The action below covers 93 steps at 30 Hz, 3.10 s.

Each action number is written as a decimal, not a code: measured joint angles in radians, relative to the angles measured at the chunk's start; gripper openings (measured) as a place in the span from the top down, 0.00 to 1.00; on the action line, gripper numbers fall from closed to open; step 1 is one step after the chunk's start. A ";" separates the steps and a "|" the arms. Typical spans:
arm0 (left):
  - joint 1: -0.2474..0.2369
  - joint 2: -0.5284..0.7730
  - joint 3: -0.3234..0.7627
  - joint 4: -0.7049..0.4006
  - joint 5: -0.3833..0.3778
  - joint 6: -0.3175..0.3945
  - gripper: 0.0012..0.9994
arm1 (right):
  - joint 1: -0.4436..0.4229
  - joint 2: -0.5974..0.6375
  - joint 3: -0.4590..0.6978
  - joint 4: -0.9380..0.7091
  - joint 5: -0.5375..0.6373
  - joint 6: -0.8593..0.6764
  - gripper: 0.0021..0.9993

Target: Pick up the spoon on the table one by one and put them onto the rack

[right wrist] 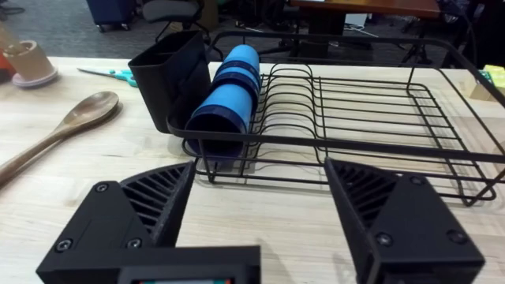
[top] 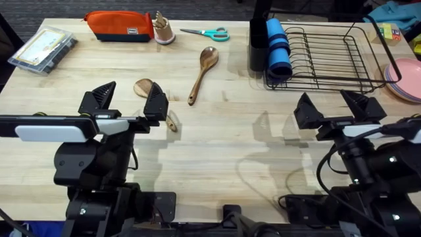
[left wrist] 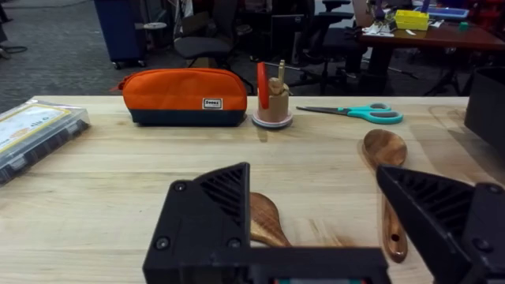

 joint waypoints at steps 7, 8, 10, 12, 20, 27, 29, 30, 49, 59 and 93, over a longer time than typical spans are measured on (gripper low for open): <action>0.000 0.000 0.000 0.000 0.000 0.000 0.01 | 0.000 0.000 0.000 -0.005 0.000 0.000 0.00; 0.000 0.000 0.000 0.001 0.000 0.000 0.01 | 0.000 0.000 0.000 -0.005 0.000 0.000 0.00; 0.000 0.000 0.000 0.002 0.000 0.000 0.01 | 0.000 0.000 0.000 -0.004 0.001 0.000 0.00; 0.000 0.000 0.000 0.002 0.000 0.000 0.01 | 0.000 0.000 0.000 -0.003 0.003 -0.004 0.00; 0.000 0.000 0.045 -0.146 0.000 -0.003 0.01 | 0.000 0.000 0.021 -0.050 0.006 0.004 0.00; 0.000 0.027 0.257 -0.344 -0.027 -0.006 0.01 | 0.000 0.006 0.116 -0.236 0.007 0.021 0.00; 0.000 0.060 0.307 -0.366 -0.034 -0.006 0.01 | 0.000 0.029 0.168 -0.286 0.008 0.024 0.00; 0.000 0.079 0.327 -0.374 -0.035 -0.006 0.01 | 0.000 0.042 0.195 -0.304 0.008 0.024 0.00; 0.000 0.858 1.021 -0.678 -0.034 -0.006 0.01 | 0.000 1.023 1.176 -0.669 0.007 0.004 0.00; 0.000 0.862 1.021 -0.706 -0.034 -0.006 0.01 | 0.000 1.034 1.176 -0.671 0.007 0.004 0.00; 0.000 1.157 1.022 -0.852 -0.090 -0.497 0.01 | 0.000 1.034 1.176 -0.698 0.008 0.004 0.00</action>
